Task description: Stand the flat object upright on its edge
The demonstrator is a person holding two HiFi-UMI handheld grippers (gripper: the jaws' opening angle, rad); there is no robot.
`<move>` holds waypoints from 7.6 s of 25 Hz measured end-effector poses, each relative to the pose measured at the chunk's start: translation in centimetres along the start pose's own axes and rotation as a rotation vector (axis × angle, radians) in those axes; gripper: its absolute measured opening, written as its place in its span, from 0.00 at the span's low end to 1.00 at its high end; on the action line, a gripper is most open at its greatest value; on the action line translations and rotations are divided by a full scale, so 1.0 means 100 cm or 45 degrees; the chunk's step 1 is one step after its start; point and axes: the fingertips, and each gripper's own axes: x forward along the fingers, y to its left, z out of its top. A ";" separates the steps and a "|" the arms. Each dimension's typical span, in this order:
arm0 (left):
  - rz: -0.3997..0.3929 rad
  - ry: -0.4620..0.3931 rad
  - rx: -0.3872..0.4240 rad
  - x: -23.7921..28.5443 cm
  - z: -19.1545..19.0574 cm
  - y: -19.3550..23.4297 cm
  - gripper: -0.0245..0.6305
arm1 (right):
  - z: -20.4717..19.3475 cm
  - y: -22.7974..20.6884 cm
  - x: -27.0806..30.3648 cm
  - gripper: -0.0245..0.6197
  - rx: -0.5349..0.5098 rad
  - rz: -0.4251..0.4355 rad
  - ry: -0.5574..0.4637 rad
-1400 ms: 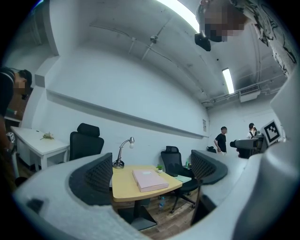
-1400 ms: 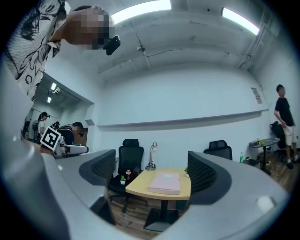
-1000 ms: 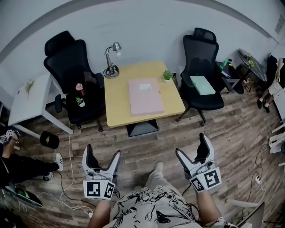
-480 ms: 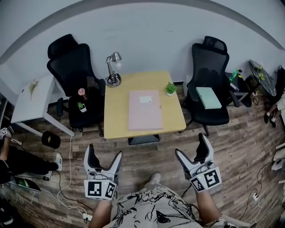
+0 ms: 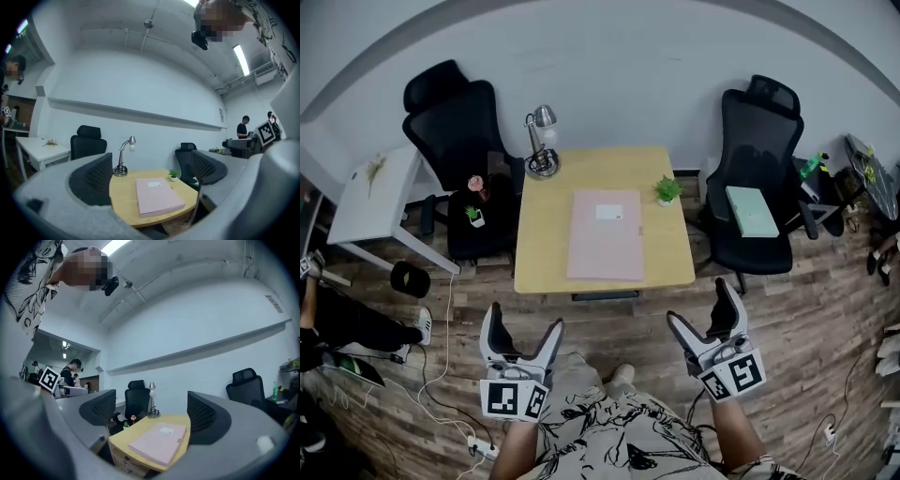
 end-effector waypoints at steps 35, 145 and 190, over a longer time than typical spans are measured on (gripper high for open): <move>-0.157 0.030 -0.124 0.265 0.009 0.157 0.82 | 0.002 -0.090 0.231 0.76 -0.043 -0.259 0.025; -0.331 0.791 -0.409 0.417 -0.233 0.102 0.52 | -0.256 -0.193 0.349 0.48 0.487 -0.069 0.761; -0.419 0.350 0.011 0.412 -0.106 0.086 0.51 | -0.130 -0.170 0.351 0.47 -0.110 -0.081 0.389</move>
